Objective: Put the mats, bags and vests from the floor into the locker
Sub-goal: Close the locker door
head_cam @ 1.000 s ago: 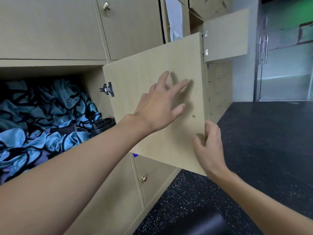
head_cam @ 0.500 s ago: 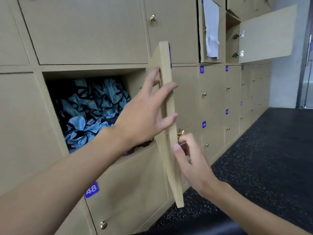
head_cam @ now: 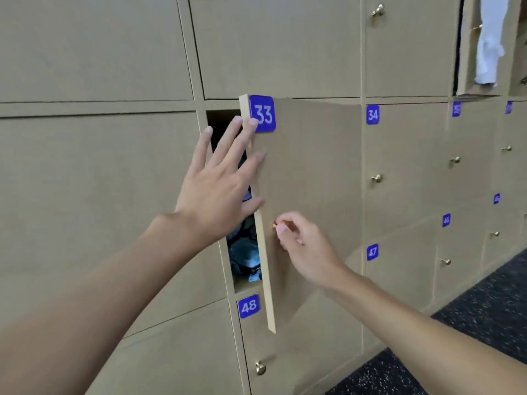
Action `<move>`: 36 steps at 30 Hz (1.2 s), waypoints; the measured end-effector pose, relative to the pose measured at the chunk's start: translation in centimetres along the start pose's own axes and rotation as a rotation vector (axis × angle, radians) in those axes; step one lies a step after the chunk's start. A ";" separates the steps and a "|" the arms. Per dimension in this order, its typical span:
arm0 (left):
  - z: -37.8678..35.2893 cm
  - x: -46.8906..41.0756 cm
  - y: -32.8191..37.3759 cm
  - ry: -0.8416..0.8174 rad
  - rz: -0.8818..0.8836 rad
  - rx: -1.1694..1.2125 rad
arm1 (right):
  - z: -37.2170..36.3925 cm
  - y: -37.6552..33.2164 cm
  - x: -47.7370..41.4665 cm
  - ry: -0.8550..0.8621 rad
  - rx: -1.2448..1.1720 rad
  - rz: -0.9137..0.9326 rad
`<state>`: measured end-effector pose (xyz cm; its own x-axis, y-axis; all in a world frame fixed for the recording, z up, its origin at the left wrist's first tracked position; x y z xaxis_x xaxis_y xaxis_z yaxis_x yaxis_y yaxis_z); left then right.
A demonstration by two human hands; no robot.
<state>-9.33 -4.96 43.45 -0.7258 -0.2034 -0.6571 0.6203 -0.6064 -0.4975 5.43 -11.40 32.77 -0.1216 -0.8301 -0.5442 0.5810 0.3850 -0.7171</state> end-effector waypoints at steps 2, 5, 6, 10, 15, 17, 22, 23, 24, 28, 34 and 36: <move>-1.6 0.0 -1.4 -0.013 0.018 -0.078 | -1.0 0.4 -2.0 -0.029 -0.018 -0.004; -3.4 -0.4 -3.0 -0.076 0.070 -0.156 | -2.4 1.2 -4.6 -0.059 -0.005 -0.002; -3.9 -0.5 -3.5 -0.098 0.086 -0.182 | -2.8 1.3 -5.4 -0.060 -0.001 -0.002; -5.4 -0.9 -5.1 -0.168 0.118 -0.260 | -4.3 2.2 -8.1 -0.056 -0.009 -0.013; -6.9 -1.8 -6.2 -0.243 0.144 -0.285 | -5.4 2.8 -10.2 -0.043 -0.001 -0.010; -7.4 -2.0 -6.2 -0.233 0.143 -0.274 | -5.4 3.2 -10.5 -0.045 -0.002 -0.006; -8.2 -2.4 -6.5 -0.249 0.166 -0.289 | -6.1 3.7 -11.7 -0.034 -0.034 -0.017; -8.3 -2.6 -6.7 -0.262 0.167 -0.302 | -6.2 3.8 -12.0 -0.022 -0.029 -0.022; -8.4 -2.7 -6.8 -0.268 0.162 -0.301 | -6.4 3.9 -12.2 -0.012 -0.023 -0.022; -8.8 -2.6 -6.8 -0.256 0.170 -0.247 | -6.4 4.3 -12.2 -0.012 -0.052 0.011; -8.1 -1.5 -5.5 -0.338 0.187 -0.128 | -6.1 4.6 -11.2 -0.072 -0.111 -0.108; -8.1 0.0 -4.1 -0.317 0.170 -0.014 | -5.6 5.2 -9.0 -0.129 -0.080 -0.183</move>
<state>-9.45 3.74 40.94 -0.6667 -0.5305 -0.5235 0.7425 -0.5333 -0.4053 5.03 0.37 31.47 -0.1118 -0.9317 -0.3455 0.4921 0.2502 -0.8338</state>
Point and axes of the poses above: each hand's wrist, its own x-axis away from the middle knuckle, its own z-axis out of the back of the hand, y = z × x, the point moved 2 cm from there along -x, towards the middle knuckle, and after that the axes turned 14 degrees about -y, right-handed, at the moved point
